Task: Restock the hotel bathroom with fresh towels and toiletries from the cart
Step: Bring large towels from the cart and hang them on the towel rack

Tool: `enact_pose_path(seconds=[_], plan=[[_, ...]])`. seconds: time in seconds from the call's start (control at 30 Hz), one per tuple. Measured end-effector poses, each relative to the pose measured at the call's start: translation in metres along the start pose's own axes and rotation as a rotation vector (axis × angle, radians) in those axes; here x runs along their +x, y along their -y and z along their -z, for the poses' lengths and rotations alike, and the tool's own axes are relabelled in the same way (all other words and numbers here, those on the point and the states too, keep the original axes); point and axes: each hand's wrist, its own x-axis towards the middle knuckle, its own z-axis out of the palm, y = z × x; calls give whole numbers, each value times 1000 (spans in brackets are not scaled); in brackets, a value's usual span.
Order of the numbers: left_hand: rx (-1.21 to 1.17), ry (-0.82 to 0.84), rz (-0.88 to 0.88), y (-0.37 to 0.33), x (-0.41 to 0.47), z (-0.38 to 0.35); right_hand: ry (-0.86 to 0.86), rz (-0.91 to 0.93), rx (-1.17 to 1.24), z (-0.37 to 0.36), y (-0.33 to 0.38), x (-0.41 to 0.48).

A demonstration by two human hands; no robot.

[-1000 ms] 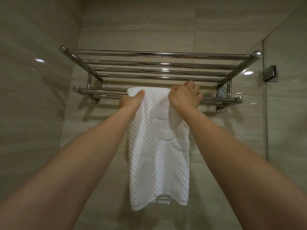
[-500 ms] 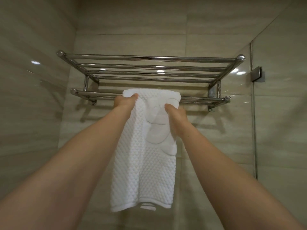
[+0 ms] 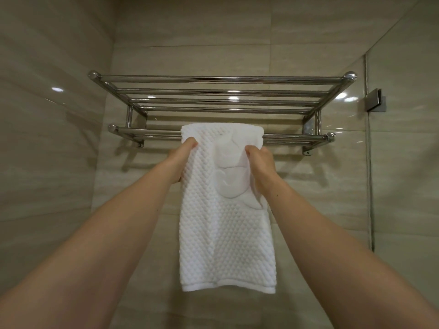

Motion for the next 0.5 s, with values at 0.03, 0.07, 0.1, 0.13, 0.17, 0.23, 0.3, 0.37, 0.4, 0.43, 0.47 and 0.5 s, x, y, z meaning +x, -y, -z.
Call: enact_pose_path(seconds=[0.03, 0.07, 0.1, 0.13, 0.17, 0.23, 0.3, 0.37, 0.4, 0.43, 0.47, 0.5], plan=[[15, -9, -24, -2, -3, 0, -6, 16, 35, -4, 1, 2], [16, -28, -57, -6, -4, 1, -11, 29, 57, -7, 3, 4], [5, -57, -98, -10, -5, 1, -16, 39, 65, -10, 7, 7], [-6, -82, -144, -16, -5, 1, -22, 51, 56, -11, 11, 10], [-16, -104, -186, -21, -5, 1, -20, 62, 38, -11, 16, 13], [-52, -134, -249, -31, 2, 3, 2, 84, -14, -9, 22, 19], [-89, -146, -299, -38, 10, 6, 31, 97, -40, -9, 25, 22], [-94, -171, -330, -42, 20, 10, 58, 107, -46, -13, 25, 27], [-93, -188, -340, -44, 25, 12, 66, 118, -65, -17, 25, 30], [-92, -206, -351, -45, 29, 15, 70, 133, -85, -22, 27, 34], [-90, -220, -362, -46, 34, 18, 73, 153, -112, -27, 29, 36], [-88, -236, -367, -46, 38, 23, 74, 176, -138, -33, 30, 39]])
